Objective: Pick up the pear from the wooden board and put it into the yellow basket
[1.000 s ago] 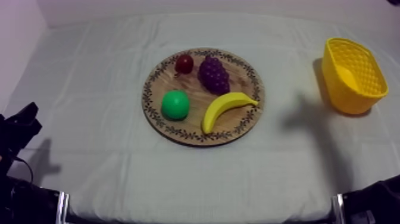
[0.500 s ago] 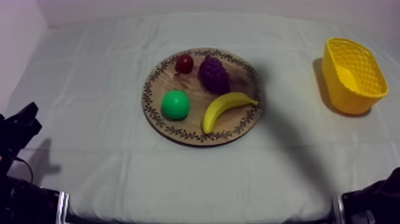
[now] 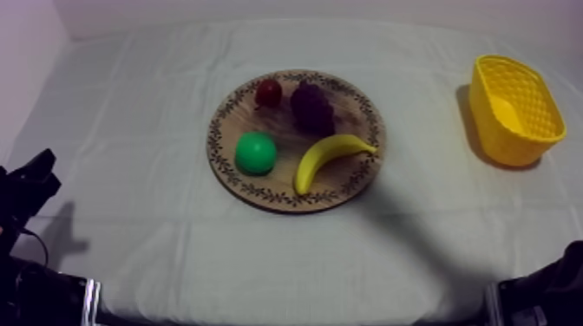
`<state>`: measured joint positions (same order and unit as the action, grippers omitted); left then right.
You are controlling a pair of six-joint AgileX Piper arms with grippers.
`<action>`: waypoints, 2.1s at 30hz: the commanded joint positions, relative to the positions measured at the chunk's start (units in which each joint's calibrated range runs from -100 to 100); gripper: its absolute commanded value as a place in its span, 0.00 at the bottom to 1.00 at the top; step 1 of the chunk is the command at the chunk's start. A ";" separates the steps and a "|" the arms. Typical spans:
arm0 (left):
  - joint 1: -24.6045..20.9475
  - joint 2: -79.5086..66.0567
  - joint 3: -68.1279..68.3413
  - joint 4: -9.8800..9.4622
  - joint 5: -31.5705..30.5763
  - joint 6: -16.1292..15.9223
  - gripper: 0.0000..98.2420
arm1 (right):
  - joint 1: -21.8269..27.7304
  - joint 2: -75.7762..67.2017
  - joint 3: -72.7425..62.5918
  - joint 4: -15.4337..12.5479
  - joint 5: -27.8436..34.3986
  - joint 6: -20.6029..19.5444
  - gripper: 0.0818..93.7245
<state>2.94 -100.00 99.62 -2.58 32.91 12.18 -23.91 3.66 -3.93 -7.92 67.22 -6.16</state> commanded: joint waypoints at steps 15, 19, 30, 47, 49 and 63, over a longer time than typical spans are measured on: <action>-0.01 0.00 0.05 0.01 -0.01 0.01 0.00 | -1.60 6.86 3.36 2.61 1.68 -9.93 0.10; -0.01 0.00 0.05 0.01 -0.01 0.01 0.00 | -2.01 7.92 4.42 1.50 1.12 -9.54 0.41; -0.01 0.00 0.05 0.01 -0.01 0.01 0.00 | -3.72 13.70 5.38 -1.28 0.65 -8.67 0.94; -0.01 0.00 0.05 0.01 -0.01 0.01 0.00 | -5.74 33.06 -3.09 -3.46 0.54 -8.65 0.98; -0.01 0.00 0.05 0.01 -0.01 0.01 0.00 | -5.96 34.69 -3.98 -3.56 0.53 -8.72 0.98; -0.01 0.00 0.05 0.01 -0.01 0.01 0.00 | -6.75 41.49 -9.34 -4.52 1.86 -9.01 0.93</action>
<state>2.94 -100.00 99.62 -2.58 32.91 12.18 -30.71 44.88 -12.80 -12.37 68.60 -15.24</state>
